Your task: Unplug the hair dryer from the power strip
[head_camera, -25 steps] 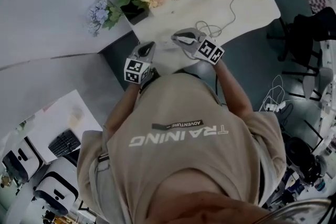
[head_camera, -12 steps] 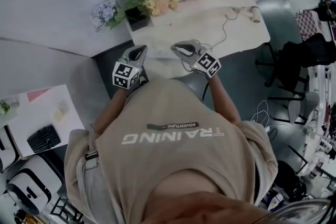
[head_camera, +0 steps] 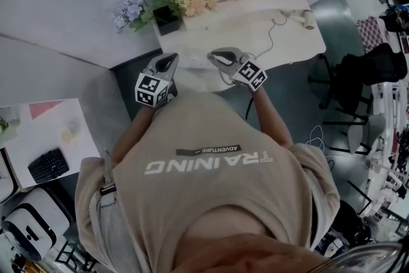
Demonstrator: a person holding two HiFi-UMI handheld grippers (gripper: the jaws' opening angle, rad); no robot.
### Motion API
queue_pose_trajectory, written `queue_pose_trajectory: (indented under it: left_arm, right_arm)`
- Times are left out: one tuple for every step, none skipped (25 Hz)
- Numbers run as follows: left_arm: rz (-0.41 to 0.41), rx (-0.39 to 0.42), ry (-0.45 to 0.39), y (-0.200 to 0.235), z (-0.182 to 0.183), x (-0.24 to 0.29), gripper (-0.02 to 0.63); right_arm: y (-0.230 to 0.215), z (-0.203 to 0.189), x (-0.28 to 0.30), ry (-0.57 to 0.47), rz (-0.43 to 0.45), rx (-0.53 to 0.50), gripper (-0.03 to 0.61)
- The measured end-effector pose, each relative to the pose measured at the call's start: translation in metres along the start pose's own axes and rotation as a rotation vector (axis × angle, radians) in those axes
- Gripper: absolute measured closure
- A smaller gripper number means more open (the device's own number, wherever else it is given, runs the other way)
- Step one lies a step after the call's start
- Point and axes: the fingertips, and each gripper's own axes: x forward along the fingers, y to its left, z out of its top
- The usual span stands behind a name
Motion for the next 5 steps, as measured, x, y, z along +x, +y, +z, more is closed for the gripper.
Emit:
queue_pose_trajectory:
  left_arm:
    - [-0.002, 0.005, 0.000, 0.0004, 0.0013, -0.0002, 0.607]
    - [-0.003, 0.010, 0.001, 0.0004, 0.0023, -0.0006, 0.607]
    - [-0.005, 0.012, 0.001, 0.0000, 0.0033, -0.0010, 0.607]
    - [-0.008, 0.014, 0.001, -0.0008, 0.0041, -0.0014, 0.607]
    - [-0.010, 0.016, 0.001, -0.0017, 0.0050, -0.0018, 0.607]
  right_arm:
    - [0.0000, 0.0005, 0.0002, -0.001, -0.002, 0.001, 0.508]
    - [0.0004, 0.0010, 0.0003, -0.002, -0.003, 0.002, 0.508]
    - [0.0009, 0.0012, 0.0004, -0.002, -0.004, 0.002, 0.508]
    - [0.0015, 0.0014, 0.0004, -0.002, -0.004, 0.002, 0.508]
    - [0.0022, 0.0017, 0.0004, -0.001, -0.003, 0.002, 0.508]
